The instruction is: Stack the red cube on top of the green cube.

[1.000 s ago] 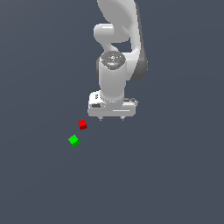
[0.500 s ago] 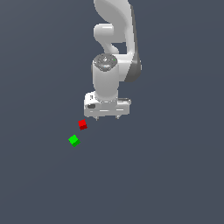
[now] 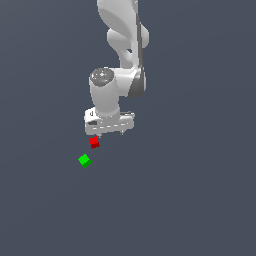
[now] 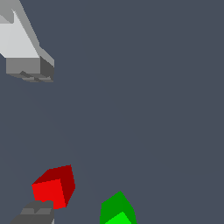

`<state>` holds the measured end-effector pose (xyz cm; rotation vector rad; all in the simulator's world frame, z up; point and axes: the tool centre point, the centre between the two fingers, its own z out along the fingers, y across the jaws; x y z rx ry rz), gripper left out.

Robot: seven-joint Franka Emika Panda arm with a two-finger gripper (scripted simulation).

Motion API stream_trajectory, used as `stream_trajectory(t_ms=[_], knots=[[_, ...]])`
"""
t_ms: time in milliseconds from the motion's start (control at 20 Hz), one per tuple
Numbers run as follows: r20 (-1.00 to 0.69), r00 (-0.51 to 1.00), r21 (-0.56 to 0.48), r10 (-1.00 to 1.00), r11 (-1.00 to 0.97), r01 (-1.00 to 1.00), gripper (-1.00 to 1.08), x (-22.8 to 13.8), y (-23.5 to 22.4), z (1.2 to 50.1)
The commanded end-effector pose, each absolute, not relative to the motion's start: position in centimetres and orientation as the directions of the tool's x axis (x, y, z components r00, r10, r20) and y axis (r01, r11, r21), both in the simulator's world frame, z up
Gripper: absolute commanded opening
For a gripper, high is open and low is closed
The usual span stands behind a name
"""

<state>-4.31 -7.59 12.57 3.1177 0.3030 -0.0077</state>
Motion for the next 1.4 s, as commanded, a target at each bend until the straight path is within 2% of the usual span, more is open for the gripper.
stream_trajectory(t_ms=[0,700,1350], knots=[[-0.005,0.974,0.007,0.226,-0.974,0.226,1.0,-4.9,-9.2,11.7],[-0.001,0.931,0.001,0.365,-0.931,0.365,1.0,-6.5,-16.4,7.7],[0.0,0.922,0.0,0.387,-0.922,0.387,1.0,-6.6,-17.8,6.7]])
